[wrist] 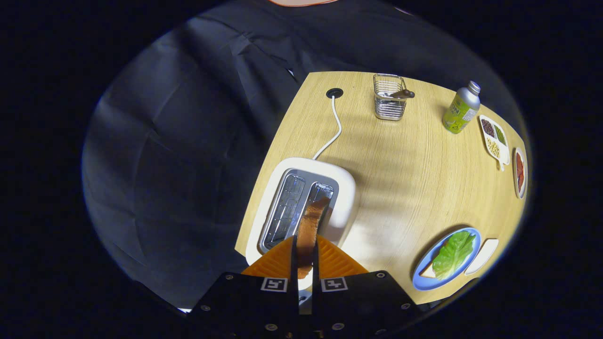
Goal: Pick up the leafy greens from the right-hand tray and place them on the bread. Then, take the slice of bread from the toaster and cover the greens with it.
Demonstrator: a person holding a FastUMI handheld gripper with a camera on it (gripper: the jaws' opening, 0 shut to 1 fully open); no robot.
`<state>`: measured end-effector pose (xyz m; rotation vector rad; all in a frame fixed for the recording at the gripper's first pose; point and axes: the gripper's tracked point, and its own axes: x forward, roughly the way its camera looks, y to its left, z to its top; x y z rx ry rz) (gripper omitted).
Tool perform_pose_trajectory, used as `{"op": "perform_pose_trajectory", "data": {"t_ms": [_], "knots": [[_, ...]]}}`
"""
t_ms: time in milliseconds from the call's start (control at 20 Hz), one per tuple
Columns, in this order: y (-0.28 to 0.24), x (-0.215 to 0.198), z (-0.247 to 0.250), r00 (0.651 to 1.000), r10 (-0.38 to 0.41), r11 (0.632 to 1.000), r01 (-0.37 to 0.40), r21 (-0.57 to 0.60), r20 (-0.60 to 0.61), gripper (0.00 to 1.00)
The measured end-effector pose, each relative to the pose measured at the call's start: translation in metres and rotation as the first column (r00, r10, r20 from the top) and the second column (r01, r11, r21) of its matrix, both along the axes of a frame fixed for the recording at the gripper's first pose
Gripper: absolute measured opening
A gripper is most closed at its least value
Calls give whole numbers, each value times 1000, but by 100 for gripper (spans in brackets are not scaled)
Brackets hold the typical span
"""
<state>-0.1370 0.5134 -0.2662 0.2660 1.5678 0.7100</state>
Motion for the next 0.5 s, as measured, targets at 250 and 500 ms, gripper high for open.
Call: {"op": "perform_pose_trajectory", "data": {"t_ms": [250,500], "knots": [[-9,14,24,998,-65,990,62,123,21,10],[-37,28,54,988,-147,963,130,235,52,10]]}}
